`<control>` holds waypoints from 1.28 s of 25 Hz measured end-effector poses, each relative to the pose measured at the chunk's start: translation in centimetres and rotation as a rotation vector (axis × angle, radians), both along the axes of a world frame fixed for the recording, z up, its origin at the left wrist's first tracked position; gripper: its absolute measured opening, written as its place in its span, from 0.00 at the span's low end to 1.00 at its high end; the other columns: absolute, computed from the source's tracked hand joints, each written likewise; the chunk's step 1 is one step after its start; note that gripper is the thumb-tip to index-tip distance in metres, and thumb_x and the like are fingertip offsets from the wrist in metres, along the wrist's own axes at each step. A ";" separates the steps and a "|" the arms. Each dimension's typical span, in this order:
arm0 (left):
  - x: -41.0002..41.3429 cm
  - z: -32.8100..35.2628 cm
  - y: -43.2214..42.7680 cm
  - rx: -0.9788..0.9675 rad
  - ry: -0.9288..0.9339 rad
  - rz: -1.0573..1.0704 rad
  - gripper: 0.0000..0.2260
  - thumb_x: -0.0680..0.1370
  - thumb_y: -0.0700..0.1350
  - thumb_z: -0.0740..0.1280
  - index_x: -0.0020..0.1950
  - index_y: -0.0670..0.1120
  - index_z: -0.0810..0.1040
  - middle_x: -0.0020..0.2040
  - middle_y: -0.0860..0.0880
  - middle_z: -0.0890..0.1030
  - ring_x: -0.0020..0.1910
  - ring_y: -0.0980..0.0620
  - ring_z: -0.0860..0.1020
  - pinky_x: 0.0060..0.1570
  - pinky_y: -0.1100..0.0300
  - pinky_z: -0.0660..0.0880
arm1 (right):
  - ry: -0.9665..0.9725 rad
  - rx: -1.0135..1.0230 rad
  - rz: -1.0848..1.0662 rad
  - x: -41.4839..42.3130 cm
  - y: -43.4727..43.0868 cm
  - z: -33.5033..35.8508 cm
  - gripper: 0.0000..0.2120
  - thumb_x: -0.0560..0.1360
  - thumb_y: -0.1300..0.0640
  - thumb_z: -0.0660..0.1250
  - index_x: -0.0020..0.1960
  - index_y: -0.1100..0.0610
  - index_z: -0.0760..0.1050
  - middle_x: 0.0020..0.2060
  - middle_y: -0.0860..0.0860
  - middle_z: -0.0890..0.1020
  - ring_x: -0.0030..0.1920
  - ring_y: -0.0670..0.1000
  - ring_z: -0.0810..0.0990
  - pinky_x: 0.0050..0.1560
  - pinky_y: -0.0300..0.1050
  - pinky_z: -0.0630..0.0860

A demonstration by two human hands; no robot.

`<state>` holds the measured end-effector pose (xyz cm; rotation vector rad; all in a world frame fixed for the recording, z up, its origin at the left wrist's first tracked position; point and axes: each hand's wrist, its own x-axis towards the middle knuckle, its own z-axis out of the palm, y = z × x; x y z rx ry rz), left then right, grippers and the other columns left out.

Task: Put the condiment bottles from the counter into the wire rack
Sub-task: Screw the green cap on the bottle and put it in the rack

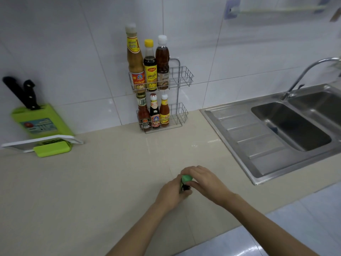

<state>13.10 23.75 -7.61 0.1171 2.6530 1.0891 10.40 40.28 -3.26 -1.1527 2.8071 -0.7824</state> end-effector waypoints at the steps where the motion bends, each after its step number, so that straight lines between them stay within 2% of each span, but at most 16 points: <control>1: 0.0 0.1 0.0 -0.002 0.007 -0.002 0.16 0.74 0.54 0.66 0.58 0.50 0.72 0.49 0.48 0.82 0.47 0.46 0.79 0.44 0.55 0.73 | 0.007 0.008 0.015 -0.1 0.3 0.0 0.14 0.76 0.58 0.64 0.61 0.54 0.73 0.58 0.47 0.79 0.52 0.50 0.76 0.54 0.44 0.74; 4: 0.2 -0.2 0.0 0.003 0.026 -0.010 0.16 0.75 0.53 0.67 0.59 0.50 0.72 0.49 0.49 0.82 0.47 0.47 0.79 0.43 0.56 0.72 | -0.010 0.010 0.010 0.1 0.2 -0.2 0.14 0.77 0.59 0.64 0.62 0.53 0.72 0.60 0.47 0.78 0.54 0.50 0.76 0.56 0.41 0.73; 6: 0.2 -0.3 -0.1 0.001 0.033 -0.014 0.15 0.75 0.53 0.67 0.59 0.49 0.72 0.49 0.49 0.82 0.47 0.48 0.79 0.41 0.58 0.69 | 0.072 0.067 0.026 0.2 -0.2 -0.5 0.12 0.76 0.58 0.63 0.59 0.53 0.74 0.57 0.48 0.79 0.50 0.50 0.76 0.52 0.42 0.74; 8: 0.2 -0.4 -0.1 0.013 0.031 -0.019 0.15 0.74 0.53 0.67 0.58 0.49 0.72 0.46 0.50 0.81 0.45 0.48 0.79 0.40 0.56 0.72 | 0.178 0.135 -0.014 0.1 -0.6 -0.6 0.11 0.75 0.51 0.62 0.53 0.55 0.74 0.48 0.51 0.81 0.41 0.51 0.78 0.42 0.45 0.77; 9: 0.3 -0.4 -0.1 0.017 0.026 -0.023 0.15 0.74 0.53 0.66 0.57 0.49 0.72 0.45 0.51 0.81 0.43 0.49 0.79 0.42 0.55 0.73 | 0.204 0.167 -0.063 0.1 -0.8 -0.6 0.13 0.74 0.47 0.60 0.50 0.56 0.73 0.42 0.51 0.80 0.36 0.51 0.77 0.36 0.45 0.77; 10: 0.3 -0.4 -0.1 0.022 0.016 -0.021 0.14 0.74 0.53 0.66 0.57 0.49 0.72 0.45 0.53 0.81 0.42 0.50 0.79 0.43 0.54 0.75 | 0.230 0.211 -0.108 0.1 -1.0 -0.6 0.16 0.73 0.42 0.59 0.46 0.56 0.71 0.36 0.50 0.79 0.32 0.51 0.76 0.31 0.43 0.74; 12: 0.4 -0.4 -0.1 0.043 0.005 -0.013 0.15 0.74 0.54 0.65 0.57 0.49 0.72 0.47 0.53 0.82 0.45 0.50 0.80 0.47 0.53 0.77 | 0.245 0.295 -0.146 0.4 -1.5 -0.7 0.17 0.73 0.39 0.59 0.43 0.54 0.67 0.30 0.49 0.77 0.27 0.50 0.75 0.27 0.42 0.69; 14: 0.4 -0.3 0.0 0.036 0.011 -0.005 0.15 0.74 0.54 0.66 0.57 0.50 0.72 0.48 0.52 0.82 0.46 0.50 0.80 0.47 0.53 0.77 | 0.185 0.253 -0.133 0.5 -1.5 -0.7 0.14 0.75 0.43 0.62 0.46 0.55 0.68 0.34 0.51 0.78 0.32 0.52 0.75 0.31 0.44 0.72; 16: 0.2 -0.1 0.2 0.024 0.025 0.007 0.15 0.74 0.53 0.66 0.59 0.51 0.72 0.46 0.53 0.80 0.44 0.51 0.78 0.43 0.56 0.74 | 0.137 0.245 -0.020 -0.1 -0.6 0.0 0.10 0.77 0.52 0.63 0.55 0.54 0.69 0.43 0.53 0.77 0.42 0.54 0.74 0.39 0.47 0.73; 19: 0.1 0.0 0.4 -0.004 0.041 0.011 0.18 0.74 0.53 0.66 0.63 0.53 0.71 0.51 0.52 0.82 0.49 0.49 0.80 0.44 0.58 0.72 | 0.220 0.358 0.153 -1.2 1.0 0.7 0.19 0.76 0.62 0.62 0.64 0.48 0.65 0.57 0.53 0.75 0.56 0.54 0.74 0.51 0.46 0.74; 21: 0.2 -0.2 0.3 0.002 0.045 0.015 0.18 0.74 0.54 0.67 0.63 0.53 0.71 0.53 0.53 0.83 0.50 0.50 0.81 0.46 0.58 0.73 | 0.178 0.363 0.172 -1.3 1.1 0.8 0.21 0.77 0.62 0.61 0.68 0.49 0.64 0.65 0.53 0.72 0.63 0.54 0.72 0.59 0.49 0.74; 24: 0.5 -0.5 0.2 0.028 0.064 0.009 0.16 0.75 0.54 0.67 0.60 0.52 0.72 0.49 0.54 0.82 0.45 0.53 0.79 0.42 0.60 0.71 | 0.050 0.206 0.141 -0.6 0.7 0.7 0.15 0.80 0.51 0.59 0.66 0.51 0.67 0.64 0.50 0.75 0.60 0.51 0.75 0.58 0.49 0.74; 26: 0.6 -0.6 0.3 0.050 0.078 0.013 0.13 0.75 0.54 0.66 0.55 0.51 0.72 0.45 0.54 0.81 0.42 0.54 0.77 0.40 0.58 0.71 | 0.081 0.162 0.001 -0.3 0.6 0.7 0.22 0.77 0.39 0.59 0.64 0.52 0.68 0.56 0.48 0.78 0.53 0.49 0.77 0.53 0.46 0.76; 27: 0.7 -0.7 0.3 0.052 0.080 0.019 0.12 0.75 0.55 0.65 0.53 0.50 0.71 0.43 0.54 0.80 0.40 0.54 0.76 0.40 0.57 0.72 | 0.125 0.174 -0.047 -0.3 0.4 0.7 0.23 0.75 0.38 0.61 0.63 0.52 0.69 0.53 0.48 0.78 0.50 0.49 0.78 0.50 0.46 0.77; 29: 0.8 -0.9 0.6 0.034 0.088 0.026 0.12 0.75 0.55 0.65 0.52 0.49 0.71 0.40 0.54 0.78 0.37 0.54 0.75 0.38 0.58 0.71 | 0.150 0.188 -0.050 -0.5 -0.3 0.7 0.17 0.74 0.44 0.63 0.57 0.55 0.73 0.48 0.51 0.78 0.45 0.53 0.78 0.43 0.49 0.77; 32: 0.8 -0.5 0.7 0.033 0.114 0.022 0.14 0.76 0.55 0.66 0.57 0.50 0.72 0.43 0.52 0.79 0.42 0.50 0.79 0.37 0.61 0.67 | 0.122 0.166 0.025 -0.7 -0.6 0.6 0.11 0.75 0.54 0.61 0.54 0.56 0.75 0.48 0.51 0.77 0.44 0.53 0.78 0.41 0.48 0.76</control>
